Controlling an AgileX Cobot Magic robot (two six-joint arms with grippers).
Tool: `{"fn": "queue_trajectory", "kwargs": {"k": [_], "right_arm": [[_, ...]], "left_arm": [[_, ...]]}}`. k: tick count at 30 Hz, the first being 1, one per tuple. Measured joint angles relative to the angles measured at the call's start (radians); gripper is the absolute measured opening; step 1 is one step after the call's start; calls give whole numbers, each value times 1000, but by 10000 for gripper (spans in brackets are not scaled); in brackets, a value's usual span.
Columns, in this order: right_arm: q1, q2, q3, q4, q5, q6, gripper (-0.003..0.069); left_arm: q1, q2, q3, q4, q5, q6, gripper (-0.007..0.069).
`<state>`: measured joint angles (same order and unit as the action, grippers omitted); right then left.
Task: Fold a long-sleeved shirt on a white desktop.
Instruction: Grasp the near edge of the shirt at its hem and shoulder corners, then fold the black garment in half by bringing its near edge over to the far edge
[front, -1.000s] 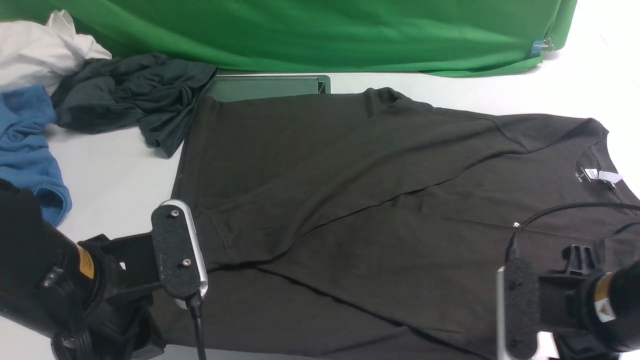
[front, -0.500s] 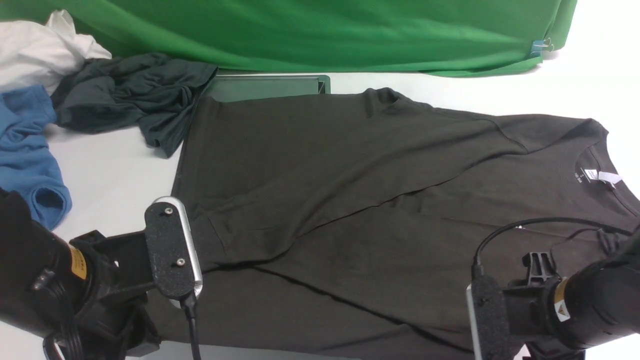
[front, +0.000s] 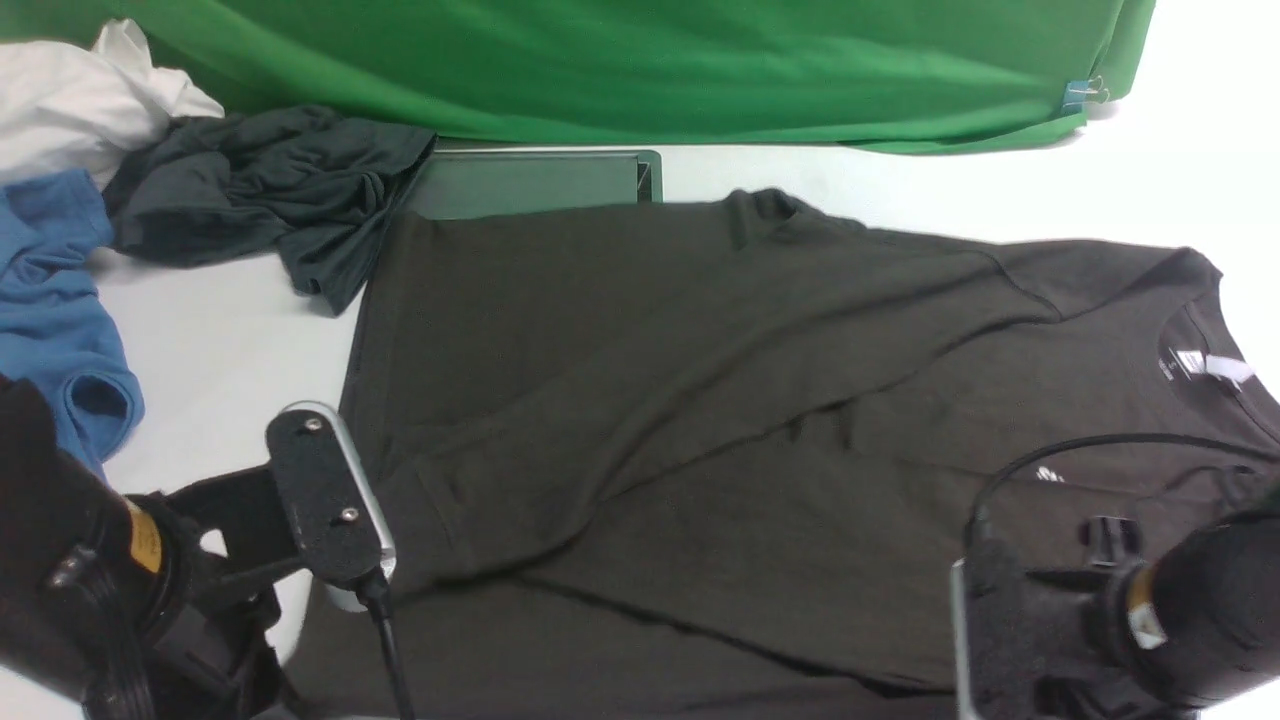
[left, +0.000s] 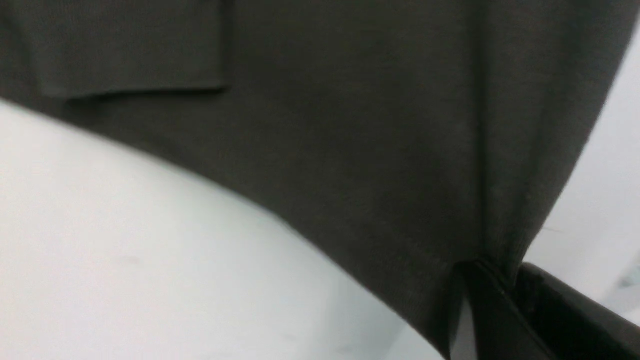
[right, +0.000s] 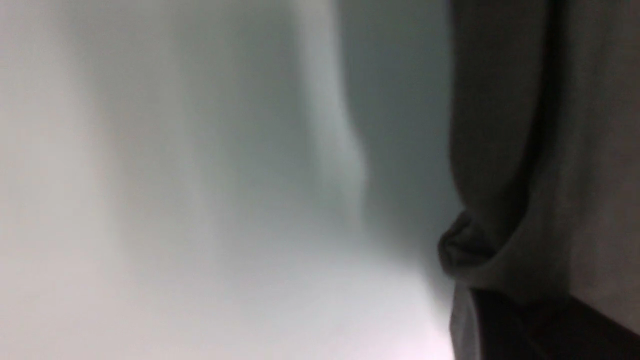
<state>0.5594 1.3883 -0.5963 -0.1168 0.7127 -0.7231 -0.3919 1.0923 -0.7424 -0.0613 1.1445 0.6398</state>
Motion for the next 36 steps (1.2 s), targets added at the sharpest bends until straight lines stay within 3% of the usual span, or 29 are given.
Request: {"fn": "queue_trajectory", "kwargs": {"k": [4,9,15,21,27,36], "right_arm": [[0,-92,-12,5,52,64,37],[-42,-78,-105,5,26,95,37],[-170,98,-297,8,-3,77,37],[-215,287,-498,16,-8,61,37],[-242,410,-693,17,15,56,37],[-275,559,-978,18,42,28,37]], "left_arm": [[0,-28,0,22,-53,-81,31],[29,-9,-45,124,-190,-269,31],[145,123,-139,108,-335,-250,31],[255,293,-220,82,-479,-275,31],[277,437,-325,87,-492,-275,31],[277,563,-449,222,-500,-324,31]]}}
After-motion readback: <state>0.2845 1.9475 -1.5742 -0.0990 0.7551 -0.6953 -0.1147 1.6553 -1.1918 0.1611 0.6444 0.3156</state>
